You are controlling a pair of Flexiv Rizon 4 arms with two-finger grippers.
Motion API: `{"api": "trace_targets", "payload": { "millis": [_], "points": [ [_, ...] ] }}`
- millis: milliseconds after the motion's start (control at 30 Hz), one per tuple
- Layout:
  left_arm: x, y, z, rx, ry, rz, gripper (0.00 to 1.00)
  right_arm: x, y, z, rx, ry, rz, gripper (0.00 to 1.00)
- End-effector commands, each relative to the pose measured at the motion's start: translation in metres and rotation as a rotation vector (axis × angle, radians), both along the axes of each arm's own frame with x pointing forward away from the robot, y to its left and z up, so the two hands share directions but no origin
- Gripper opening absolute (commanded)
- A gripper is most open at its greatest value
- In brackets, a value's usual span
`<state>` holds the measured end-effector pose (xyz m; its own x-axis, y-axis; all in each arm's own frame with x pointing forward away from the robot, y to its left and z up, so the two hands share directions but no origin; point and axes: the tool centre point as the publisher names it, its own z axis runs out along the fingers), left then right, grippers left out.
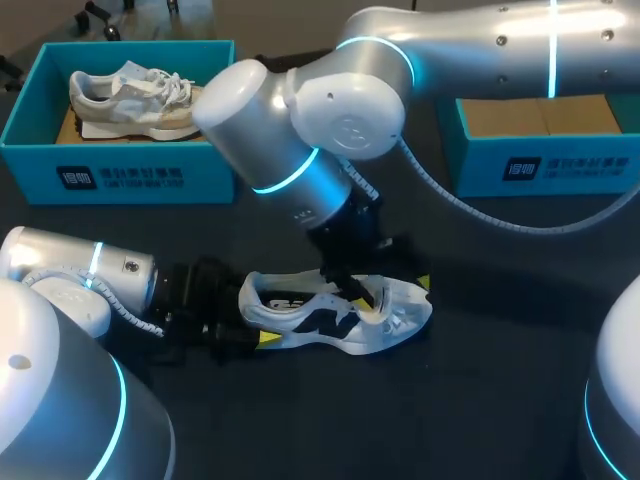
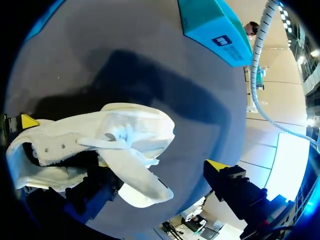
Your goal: Take the shoe out of the shoebox, open the shoe tongue, remove and reinsert the insole, then place the shoe into the shoebox
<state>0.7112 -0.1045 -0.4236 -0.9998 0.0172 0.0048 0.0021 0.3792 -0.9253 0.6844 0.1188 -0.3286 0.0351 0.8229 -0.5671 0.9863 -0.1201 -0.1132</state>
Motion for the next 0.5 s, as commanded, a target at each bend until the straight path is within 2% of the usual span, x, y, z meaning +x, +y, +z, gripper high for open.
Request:
{"api": "trace_targets", "payload": {
  "millis": [33,100,500],
  "points": [
    [0.0002,-0.0002,-0.0033,0.005,0.002,-0.002,0.0,-0.0052,0.009,0.0107,-0.126,-0.367,-0.501,1.0],
    [0.0002,-0.0002,-0.0033,0.005,0.002,-0.002,0.0,-0.0055,0.0077,0.0152,-0.144,-0.373,-0.493,1.0],
    [0.0002,-0.0002,-0.0033,0.005,0.002,-0.002,0.0,-0.0094,0.0044,0.0119,-0.128,-0.368,-0.472,1.0]
  ]
}}
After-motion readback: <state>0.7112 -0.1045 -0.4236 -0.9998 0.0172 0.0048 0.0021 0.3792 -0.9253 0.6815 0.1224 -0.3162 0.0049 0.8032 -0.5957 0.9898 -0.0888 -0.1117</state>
